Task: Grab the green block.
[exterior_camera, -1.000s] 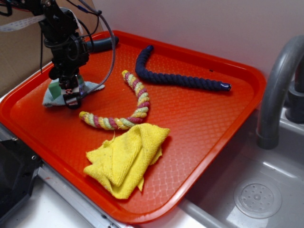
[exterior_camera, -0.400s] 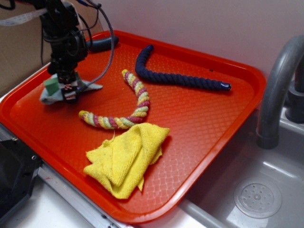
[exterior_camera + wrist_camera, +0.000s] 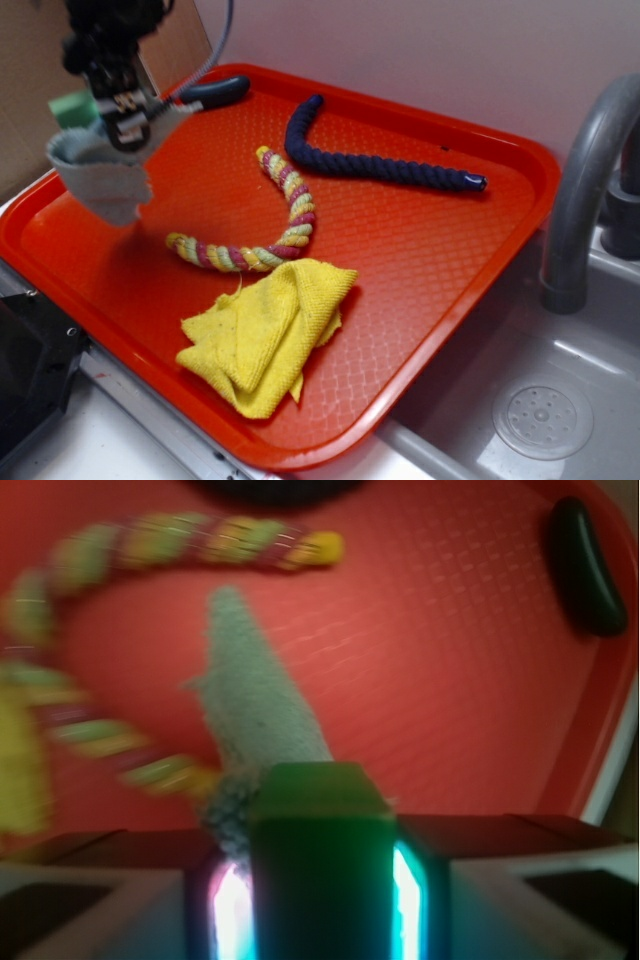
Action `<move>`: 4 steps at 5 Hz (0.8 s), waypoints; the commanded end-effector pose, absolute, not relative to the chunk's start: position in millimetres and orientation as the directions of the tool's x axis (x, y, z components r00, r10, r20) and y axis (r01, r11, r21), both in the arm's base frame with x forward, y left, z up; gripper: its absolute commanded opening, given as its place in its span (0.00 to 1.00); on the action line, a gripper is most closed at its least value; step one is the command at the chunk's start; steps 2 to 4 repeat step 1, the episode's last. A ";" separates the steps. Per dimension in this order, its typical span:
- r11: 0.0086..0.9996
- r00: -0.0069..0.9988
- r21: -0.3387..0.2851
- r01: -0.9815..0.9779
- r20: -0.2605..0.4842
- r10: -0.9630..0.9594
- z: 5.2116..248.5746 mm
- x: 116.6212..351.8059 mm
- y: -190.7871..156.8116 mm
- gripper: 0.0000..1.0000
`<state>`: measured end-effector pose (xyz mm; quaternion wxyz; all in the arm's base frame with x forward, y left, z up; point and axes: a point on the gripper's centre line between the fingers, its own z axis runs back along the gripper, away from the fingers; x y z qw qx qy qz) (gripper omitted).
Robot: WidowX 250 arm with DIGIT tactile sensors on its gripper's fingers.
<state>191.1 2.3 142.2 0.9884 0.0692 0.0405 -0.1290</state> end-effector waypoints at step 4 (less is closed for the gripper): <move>0.984 0.984 0.083 0.156 -0.106 -0.147 195.7 193.9 -36.2 0.00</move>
